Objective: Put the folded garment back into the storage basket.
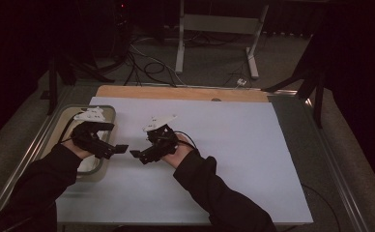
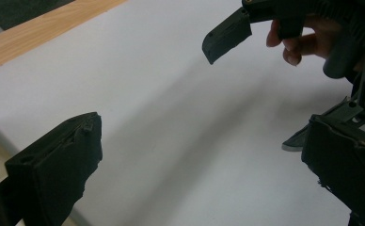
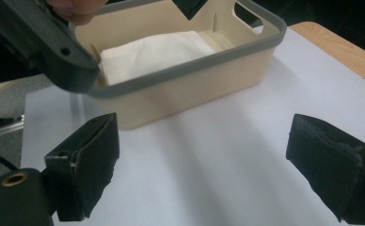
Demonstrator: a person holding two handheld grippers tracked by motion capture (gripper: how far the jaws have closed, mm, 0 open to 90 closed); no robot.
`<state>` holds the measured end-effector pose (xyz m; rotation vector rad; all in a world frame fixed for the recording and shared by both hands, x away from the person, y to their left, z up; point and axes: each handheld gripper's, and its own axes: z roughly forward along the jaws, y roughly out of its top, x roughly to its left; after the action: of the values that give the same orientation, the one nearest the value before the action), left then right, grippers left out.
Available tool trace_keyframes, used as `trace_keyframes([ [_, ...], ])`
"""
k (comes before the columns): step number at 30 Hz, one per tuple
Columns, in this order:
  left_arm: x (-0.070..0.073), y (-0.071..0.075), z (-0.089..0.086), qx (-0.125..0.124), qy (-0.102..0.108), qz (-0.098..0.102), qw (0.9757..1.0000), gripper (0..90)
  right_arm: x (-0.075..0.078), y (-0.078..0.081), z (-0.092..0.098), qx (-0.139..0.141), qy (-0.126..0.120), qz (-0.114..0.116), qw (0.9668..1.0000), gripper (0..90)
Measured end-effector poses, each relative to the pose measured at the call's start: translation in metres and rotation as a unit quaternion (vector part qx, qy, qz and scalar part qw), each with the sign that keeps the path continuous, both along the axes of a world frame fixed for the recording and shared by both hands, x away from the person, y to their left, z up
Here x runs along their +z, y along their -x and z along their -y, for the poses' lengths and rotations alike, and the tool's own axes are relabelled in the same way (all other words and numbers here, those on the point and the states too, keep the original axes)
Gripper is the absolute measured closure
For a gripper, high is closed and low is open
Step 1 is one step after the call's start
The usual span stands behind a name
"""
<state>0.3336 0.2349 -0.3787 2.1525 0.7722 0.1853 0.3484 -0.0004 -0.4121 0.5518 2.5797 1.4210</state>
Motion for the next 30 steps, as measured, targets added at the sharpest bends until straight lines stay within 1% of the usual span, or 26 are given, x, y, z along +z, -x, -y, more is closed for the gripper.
trace_keyframes([
  [2, 0.000, 0.002, 0.003, -0.004, 0.004, 0.002, 1.0000, 0.0, -0.001, 0.002, 0.007, 0.001, -0.002, 0.003, 1.0000, 10.1],
  [4, -0.001, 0.004, 0.006, -0.010, 0.007, 0.004, 0.9999, 0.0, -0.002, 0.004, 0.013, -0.002, -0.009, -0.002, 1.0000, 10.1],
  [8, -0.002, 0.007, 0.013, -0.018, 0.003, 0.005, 0.9998, 0.0, -0.004, 0.006, 0.023, 0.000, -0.003, 0.005, 1.0000, 10.1],
  [9, -0.002, 0.009, 0.015, -0.023, 0.004, 0.006, 0.9997, 0.0, -0.004, 0.007, 0.026, 0.000, 0.000, 0.010, 1.0000, 10.1],
  [14, -0.005, 0.014, 0.024, -0.041, 0.005, 0.007, 0.9991, 0.0, -0.009, 0.013, 0.042, 0.002, 0.006, 0.018, 0.9998, 10.1],
  [17, -0.008, 0.017, 0.029, -0.047, 0.006, 0.008, 0.9989, 0.0, -0.013, 0.016, 0.051, 0.003, 0.004, 0.015, 0.9999, 10.1],
  [20, -0.012, 0.020, 0.035, -0.059, 0.005, 0.011, 0.9982, 0.0, -0.018, 0.019, 0.058, 0.005, -0.002, 0.009, 0.9999, 10.1],
  [22, -0.014, 0.022, 0.039, -0.069, 0.008, 0.010, 0.9975, 0.0, -0.021, 0.023, 0.062, 0.005, -0.005, 0.007, 1.0000, 10.1],
  [23, -0.016, 0.023, 0.041, -0.072, 0.010, 0.011, 0.9973, 0.0, -0.023, 0.024, 0.065, 0.009, -0.003, 0.009, 0.9999, 10.1],
  [26, -0.019, 0.027, 0.045, -0.085, 0.014, 0.012, 0.9962, 0.0, -0.028, 0.027, 0.070, 0.008, -0.010, 0.006, 0.9999, 10.1],
  [27, -0.021, 0.029, 0.047, -0.087, 0.013, 0.012, 0.9960, 0.0, -0.030, 0.028, 0.073, 0.010, -0.009, 0.006, 0.9999, 10.1],
  [30, -0.026, 0.034, 0.050, -0.095, 0.010, 0.014, 0.9953, 0.0, -0.036, 0.030, 0.079, 0.010, -0.017, -0.001, 0.9998, 10.1],
])
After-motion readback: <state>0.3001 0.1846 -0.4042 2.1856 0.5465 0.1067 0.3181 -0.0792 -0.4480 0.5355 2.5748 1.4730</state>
